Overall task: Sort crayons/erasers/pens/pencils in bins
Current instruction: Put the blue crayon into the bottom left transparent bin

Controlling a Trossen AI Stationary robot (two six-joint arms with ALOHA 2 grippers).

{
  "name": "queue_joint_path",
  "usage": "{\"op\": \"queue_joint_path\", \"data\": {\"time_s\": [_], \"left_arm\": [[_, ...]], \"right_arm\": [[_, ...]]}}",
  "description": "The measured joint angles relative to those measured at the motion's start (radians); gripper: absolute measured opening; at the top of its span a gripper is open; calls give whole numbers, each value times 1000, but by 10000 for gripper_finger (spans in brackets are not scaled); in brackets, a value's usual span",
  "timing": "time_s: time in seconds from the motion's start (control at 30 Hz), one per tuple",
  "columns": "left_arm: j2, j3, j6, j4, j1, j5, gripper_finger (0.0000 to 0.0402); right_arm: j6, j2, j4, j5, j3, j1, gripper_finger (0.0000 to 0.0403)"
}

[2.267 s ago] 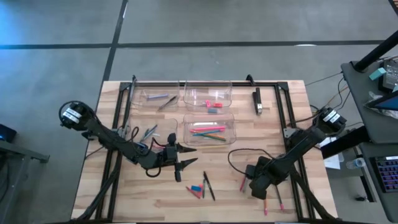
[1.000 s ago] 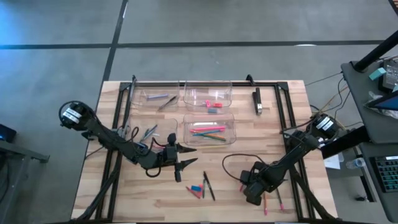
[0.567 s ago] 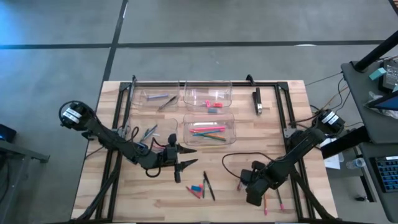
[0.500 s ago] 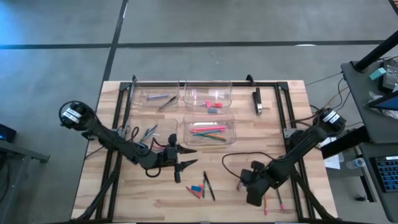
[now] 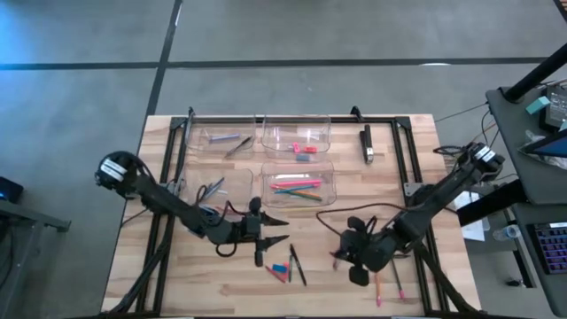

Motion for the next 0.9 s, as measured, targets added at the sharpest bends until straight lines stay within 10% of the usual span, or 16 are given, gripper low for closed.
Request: {"op": "queue_joint_path", "data": {"time_s": [0.9], "left_arm": [[260, 235, -81, 23, 109, 170, 271]], "right_arm": [[-510, -48, 487, 128, -9, -162, 13]]}}
